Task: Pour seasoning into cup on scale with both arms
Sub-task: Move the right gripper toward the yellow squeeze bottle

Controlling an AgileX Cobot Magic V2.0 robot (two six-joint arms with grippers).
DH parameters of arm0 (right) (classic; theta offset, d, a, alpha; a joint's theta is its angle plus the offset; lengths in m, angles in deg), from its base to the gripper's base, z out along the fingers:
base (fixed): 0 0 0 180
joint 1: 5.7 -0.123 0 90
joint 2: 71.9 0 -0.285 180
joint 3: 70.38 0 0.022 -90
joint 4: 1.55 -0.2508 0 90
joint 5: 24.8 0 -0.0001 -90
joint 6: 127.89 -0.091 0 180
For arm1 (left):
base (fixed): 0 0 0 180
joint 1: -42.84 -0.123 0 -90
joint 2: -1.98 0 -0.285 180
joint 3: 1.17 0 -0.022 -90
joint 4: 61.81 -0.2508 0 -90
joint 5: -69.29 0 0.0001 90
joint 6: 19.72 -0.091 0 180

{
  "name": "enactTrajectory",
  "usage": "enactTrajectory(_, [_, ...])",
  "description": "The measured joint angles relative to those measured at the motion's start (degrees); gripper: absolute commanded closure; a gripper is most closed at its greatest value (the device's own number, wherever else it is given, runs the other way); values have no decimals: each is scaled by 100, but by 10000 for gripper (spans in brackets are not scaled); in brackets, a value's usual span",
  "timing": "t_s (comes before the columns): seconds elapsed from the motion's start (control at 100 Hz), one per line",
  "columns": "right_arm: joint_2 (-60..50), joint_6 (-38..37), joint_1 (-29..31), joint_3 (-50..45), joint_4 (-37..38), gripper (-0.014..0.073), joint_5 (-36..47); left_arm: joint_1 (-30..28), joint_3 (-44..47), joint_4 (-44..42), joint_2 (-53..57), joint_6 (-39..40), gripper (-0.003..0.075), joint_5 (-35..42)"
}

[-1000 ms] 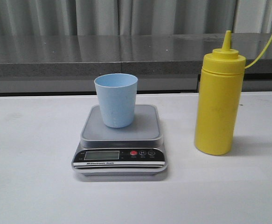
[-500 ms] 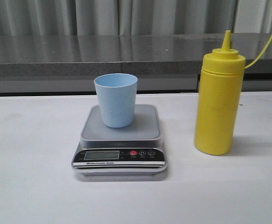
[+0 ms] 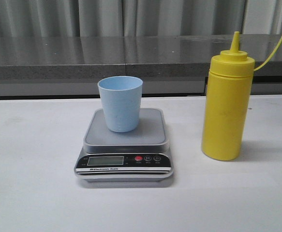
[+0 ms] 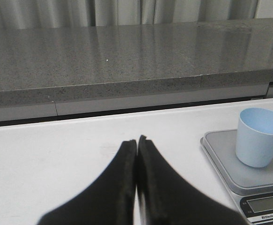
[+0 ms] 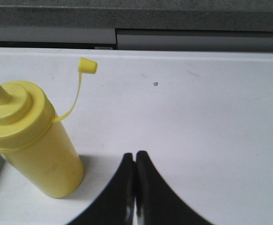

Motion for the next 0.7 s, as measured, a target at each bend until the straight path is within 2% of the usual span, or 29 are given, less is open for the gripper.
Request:
enactTrajectory(0.25, [0, 0, 0, -1234, 9, 660, 1966, 0, 0, 0, 0, 0, 739, 0])
enactTrajectory(0.34, [0, 0, -12, -1652, 243, 652, 2628, 0, 0, 0, 0, 0, 739, 0])
enactTrajectory(0.41, [0, 0, -105, -1852, 544, 608, 3019, 0, 0, 0, 0, 0, 739, 0])
enactTrajectory(0.48, [15, 0, -252, -1939, 875, 524, 3245, 0, 0, 0, 0, 0, 739, 0])
enactTrajectory(0.55, [107, 0, -421, -1951, 1143, 400, 3300, 0, 0, 0, 0, 0, 739, 0])
enactTrajectory(0.7, [514, 0, -701, -1951, 1363, 64, 3447, 0, 0, 0, 0, 0, 739, 0])
